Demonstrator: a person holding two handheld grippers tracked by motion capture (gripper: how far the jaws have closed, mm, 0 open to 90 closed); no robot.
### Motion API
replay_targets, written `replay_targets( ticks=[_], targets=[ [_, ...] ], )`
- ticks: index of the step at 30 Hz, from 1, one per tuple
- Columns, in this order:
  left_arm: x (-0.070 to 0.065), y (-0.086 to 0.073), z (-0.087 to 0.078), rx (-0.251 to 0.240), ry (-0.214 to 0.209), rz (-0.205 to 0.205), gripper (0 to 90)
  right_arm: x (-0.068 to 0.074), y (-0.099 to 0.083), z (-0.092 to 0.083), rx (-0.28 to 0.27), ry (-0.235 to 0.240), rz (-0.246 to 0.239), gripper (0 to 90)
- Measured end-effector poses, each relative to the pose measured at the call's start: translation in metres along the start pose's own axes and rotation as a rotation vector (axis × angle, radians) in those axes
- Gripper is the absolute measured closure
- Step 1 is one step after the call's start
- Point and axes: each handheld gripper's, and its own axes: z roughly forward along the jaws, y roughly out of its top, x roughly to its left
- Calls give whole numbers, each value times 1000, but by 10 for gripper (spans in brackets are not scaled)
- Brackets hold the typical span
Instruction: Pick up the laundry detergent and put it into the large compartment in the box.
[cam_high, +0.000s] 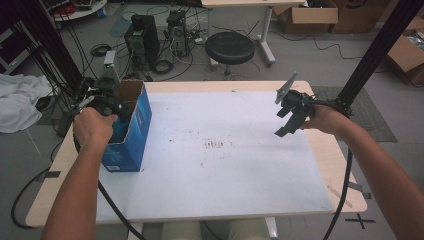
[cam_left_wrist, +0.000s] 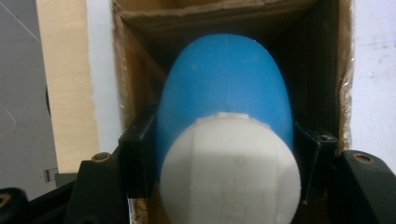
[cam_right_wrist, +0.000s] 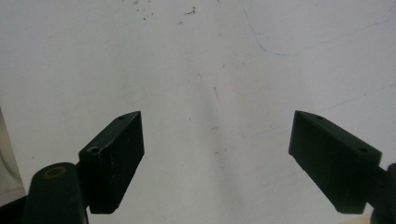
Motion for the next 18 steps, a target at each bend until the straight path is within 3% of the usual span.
replay_targets(
  ticks=[12, 18],
  targets=[
    [-2, -4, 9, 19, -18, 16, 379, 3, -1, -1, -3, 0, 0, 179],
    [-1, -4, 10, 24, -25, 3, 375, 3, -2, -1, -4, 0, 0, 179]
  ],
)
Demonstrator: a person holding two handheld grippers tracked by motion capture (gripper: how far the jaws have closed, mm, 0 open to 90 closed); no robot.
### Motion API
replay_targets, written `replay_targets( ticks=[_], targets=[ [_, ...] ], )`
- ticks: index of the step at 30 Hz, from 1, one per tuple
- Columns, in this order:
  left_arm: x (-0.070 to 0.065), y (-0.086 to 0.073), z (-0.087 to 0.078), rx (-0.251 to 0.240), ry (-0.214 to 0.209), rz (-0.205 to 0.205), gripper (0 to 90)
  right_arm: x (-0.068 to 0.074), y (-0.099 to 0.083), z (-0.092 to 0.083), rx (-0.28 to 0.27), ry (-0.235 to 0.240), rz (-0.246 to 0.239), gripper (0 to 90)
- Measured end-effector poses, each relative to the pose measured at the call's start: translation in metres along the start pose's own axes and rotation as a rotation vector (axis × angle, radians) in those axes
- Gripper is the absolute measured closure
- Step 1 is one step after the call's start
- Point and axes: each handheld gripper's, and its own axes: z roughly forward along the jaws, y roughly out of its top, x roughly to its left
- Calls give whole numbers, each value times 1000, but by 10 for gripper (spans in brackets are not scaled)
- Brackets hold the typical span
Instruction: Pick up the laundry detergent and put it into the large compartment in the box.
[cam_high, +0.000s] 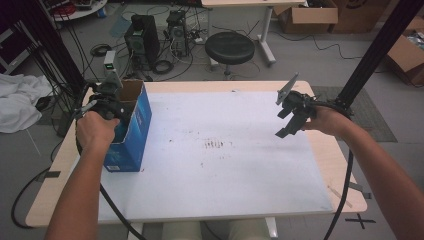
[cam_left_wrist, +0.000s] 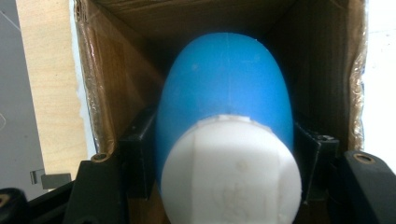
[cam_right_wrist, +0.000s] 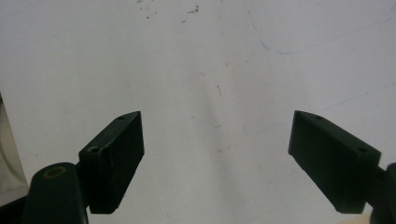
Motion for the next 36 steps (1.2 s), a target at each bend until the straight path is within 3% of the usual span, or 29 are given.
replay_targets(
  ticks=[13, 25, 36],
  targets=[
    [5, -2, 0, -20, -17, -22, 336, 2, 4, 7, 8, 10, -13, 178],
    [8, -1, -7, -41, -64, -34, 293, 3, 3, 5, 14, 8, -10, 178],
    [11, 1, -31, -68, -69, -25, 268, 4, 3, 2, 12, 4, -11, 178]
  ],
)
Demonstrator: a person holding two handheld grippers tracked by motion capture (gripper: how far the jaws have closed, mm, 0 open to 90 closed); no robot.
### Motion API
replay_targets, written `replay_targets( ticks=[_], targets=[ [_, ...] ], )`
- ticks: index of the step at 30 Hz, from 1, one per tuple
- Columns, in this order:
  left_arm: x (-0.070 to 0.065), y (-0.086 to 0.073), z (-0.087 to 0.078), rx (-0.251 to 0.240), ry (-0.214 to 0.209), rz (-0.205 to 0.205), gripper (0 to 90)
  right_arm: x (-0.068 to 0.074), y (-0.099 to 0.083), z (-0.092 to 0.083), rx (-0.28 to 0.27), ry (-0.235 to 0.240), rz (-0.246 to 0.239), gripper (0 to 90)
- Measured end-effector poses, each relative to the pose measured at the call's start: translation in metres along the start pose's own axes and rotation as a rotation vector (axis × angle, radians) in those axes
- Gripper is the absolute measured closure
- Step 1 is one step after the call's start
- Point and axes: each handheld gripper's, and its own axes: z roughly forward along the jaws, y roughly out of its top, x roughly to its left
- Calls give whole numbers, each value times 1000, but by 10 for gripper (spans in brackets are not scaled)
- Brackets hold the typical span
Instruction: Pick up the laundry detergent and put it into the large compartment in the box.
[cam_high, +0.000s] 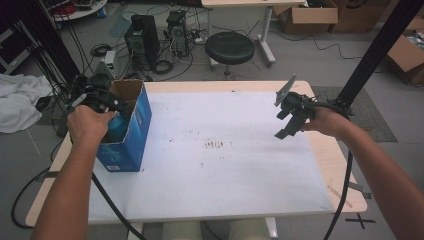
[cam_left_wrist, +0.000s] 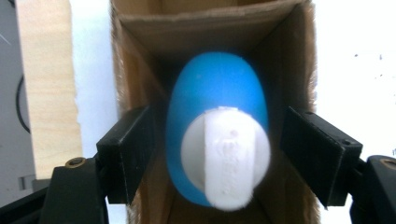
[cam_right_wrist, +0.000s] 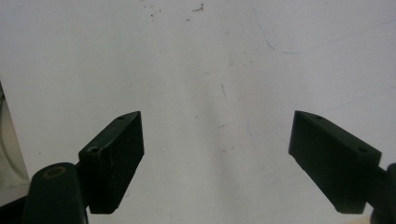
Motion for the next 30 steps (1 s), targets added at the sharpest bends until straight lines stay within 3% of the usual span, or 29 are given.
replay_targets(
  ticks=[7, 16, 17, 22, 25, 28, 30],
  targets=[
    [-3, 3, -18, -32, 15, 19, 269, 1, -1, -3, -3, -5, 0, 178],
    [-10, 6, -38, -65, -5, 38, 222, 3, -4, -5, -7, -6, 7, 178],
    [-14, 8, -43, -64, -10, 61, 219, 3, -4, -6, -8, -6, 6, 178],
    [-23, 12, -51, -63, -18, 97, 200, 4, -5, -6, 0, -5, 9, 178],
    [-36, 13, -57, -69, -36, 149, 194, 4, -6, -8, -3, -12, 8, 177],
    [-42, 14, -59, -77, -57, 164, 197, 4, -5, -8, -7, -14, 8, 177],
    [-52, 15, -62, -88, -65, 196, 195, 4, -5, -7, -4, -11, 5, 177]
  ],
)
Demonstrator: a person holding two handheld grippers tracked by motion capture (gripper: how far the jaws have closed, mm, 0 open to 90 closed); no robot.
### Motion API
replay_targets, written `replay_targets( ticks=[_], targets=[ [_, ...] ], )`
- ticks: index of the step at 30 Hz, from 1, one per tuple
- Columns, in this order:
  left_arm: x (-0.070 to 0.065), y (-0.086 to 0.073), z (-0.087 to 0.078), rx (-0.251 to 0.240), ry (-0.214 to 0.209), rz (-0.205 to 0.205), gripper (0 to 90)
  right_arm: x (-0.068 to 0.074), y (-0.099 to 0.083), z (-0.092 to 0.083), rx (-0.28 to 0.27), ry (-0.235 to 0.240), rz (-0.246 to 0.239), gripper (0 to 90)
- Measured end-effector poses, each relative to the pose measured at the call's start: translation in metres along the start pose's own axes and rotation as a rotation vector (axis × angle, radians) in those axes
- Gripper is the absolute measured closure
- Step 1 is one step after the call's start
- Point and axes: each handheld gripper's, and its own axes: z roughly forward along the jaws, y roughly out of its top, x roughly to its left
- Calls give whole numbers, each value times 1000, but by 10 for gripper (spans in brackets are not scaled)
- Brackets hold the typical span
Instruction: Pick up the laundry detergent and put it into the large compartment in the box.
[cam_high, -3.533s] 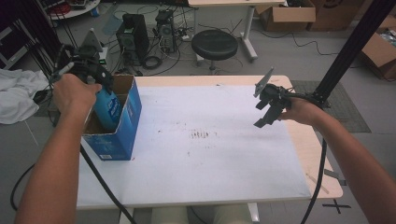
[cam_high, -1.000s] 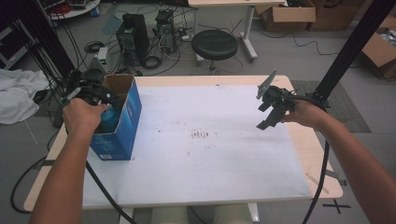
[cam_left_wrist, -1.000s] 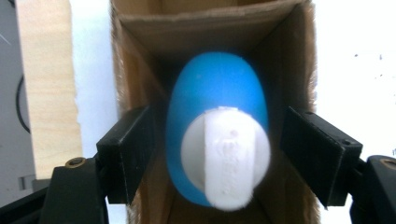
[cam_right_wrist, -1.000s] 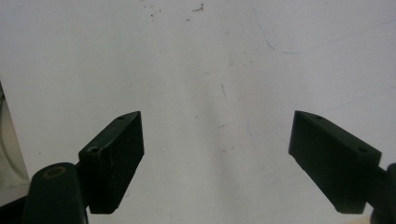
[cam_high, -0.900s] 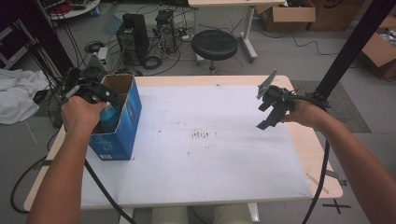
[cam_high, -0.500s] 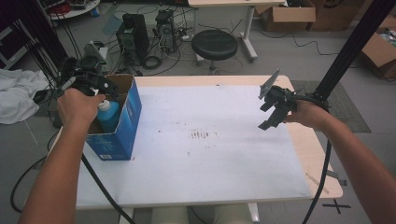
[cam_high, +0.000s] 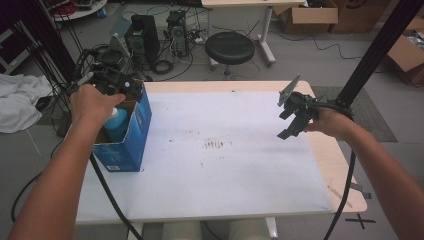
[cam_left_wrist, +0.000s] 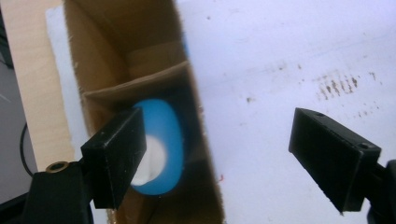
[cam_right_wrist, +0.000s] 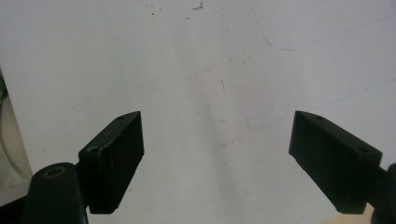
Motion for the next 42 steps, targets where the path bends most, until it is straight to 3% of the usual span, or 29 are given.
replay_targets(
  ticks=[11, 12, 16, 33, 38, 42],
  targets=[
    [-36, 13, -2, -16, -24, 131, 193, 1, -3, 0, 2, -4, 8, 175],
    [-43, 14, 0, -14, -20, 158, 193, 1, -2, -1, 2, -3, 7, 175],
    [-58, 17, 6, -5, -15, 204, 193, 2, -2, 0, 8, -3, 9, 175],
    [-115, 36, 34, 40, -69, 385, 198, -2, -7, -9, 0, -16, 31, 175],
    [-129, 38, 42, 58, -82, 439, 198, -3, -9, -9, 8, -12, 37, 176],
    [-134, 38, 46, 72, -83, 455, 200, -4, -8, -9, 8, -9, 38, 176]
  ],
)
